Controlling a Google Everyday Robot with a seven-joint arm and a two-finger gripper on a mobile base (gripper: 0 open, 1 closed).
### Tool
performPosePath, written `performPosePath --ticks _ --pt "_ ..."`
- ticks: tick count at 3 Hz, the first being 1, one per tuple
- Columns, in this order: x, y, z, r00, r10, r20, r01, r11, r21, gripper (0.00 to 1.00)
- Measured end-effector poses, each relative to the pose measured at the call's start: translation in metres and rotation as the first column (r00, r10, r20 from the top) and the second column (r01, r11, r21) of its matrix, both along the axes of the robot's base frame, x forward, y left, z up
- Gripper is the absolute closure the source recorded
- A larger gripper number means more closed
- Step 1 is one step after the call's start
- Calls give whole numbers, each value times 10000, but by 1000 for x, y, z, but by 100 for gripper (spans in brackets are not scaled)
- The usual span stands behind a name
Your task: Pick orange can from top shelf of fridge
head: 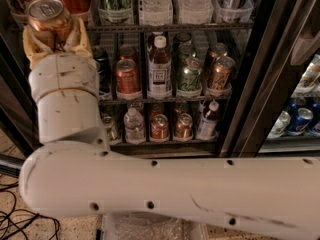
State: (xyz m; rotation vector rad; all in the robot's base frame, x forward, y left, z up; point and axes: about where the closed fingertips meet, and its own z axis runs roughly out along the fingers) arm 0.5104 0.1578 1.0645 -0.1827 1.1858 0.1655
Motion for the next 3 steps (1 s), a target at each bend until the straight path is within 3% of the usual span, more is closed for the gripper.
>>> performPosePath --ticks 1,3 --pt "-25 -17 -15 9997 233 -59 -234 9994 -272 100" --pt "-54 -54 -27 9955 902 307 -839 9826 -1655 100"
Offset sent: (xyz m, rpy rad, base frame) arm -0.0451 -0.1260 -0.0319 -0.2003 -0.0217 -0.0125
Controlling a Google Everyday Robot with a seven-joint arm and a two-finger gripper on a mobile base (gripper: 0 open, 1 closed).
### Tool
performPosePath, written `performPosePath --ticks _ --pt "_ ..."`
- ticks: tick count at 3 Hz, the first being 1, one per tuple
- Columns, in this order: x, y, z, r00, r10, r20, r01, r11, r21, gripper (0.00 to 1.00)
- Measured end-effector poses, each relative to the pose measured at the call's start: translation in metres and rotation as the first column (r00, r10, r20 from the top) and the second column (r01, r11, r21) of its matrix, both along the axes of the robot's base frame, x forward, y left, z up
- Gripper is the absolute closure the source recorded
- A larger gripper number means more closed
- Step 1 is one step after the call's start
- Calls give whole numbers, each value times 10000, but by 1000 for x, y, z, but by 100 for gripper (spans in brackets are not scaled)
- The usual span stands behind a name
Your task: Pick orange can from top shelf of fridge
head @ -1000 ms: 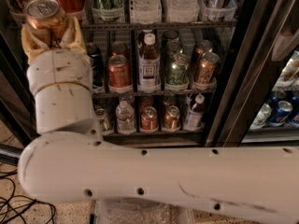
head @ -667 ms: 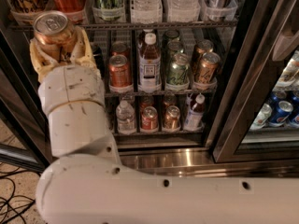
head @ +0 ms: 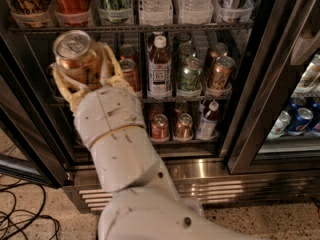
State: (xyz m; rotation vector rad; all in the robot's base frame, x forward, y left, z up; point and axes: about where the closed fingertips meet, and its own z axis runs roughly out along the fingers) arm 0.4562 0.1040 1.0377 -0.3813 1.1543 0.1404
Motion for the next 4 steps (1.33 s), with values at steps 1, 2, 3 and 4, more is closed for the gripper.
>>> performPosePath --ticks 1,2,3,4 --pt "-7 -45 3 9979 -542 345 552 9980 -309 100" --pt "-11 -91 9 9897 -1276 648 1300 9909 -341 100" --pt "-11 -127 17 9781 -1896 853 1922 9811 -225 100" --pt "-6 -166 29 9701 -2219 981 2242 9744 -134 100"
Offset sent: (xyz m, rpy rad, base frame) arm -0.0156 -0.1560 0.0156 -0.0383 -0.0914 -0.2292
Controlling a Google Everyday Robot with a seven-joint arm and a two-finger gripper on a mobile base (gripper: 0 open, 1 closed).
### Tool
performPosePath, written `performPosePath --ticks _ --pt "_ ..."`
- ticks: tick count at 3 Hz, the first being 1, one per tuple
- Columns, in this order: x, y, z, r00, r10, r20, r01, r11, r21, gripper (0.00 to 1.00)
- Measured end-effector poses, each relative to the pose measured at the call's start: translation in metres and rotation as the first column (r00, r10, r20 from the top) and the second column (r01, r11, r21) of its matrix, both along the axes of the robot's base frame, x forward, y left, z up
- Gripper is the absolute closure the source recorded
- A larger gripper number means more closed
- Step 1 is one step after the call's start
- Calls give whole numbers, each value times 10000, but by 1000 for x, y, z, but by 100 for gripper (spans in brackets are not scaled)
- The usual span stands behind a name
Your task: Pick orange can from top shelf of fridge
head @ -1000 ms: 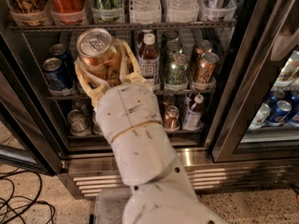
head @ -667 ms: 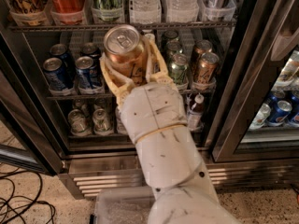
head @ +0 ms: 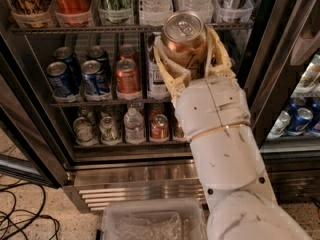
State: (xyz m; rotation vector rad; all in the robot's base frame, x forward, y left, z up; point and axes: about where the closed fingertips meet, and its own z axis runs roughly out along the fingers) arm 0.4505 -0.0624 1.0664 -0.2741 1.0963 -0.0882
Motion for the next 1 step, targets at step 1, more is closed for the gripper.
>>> performPosePath --ticks 1 --pt "0 0 0 10000 0 0 0 10000 0 100"
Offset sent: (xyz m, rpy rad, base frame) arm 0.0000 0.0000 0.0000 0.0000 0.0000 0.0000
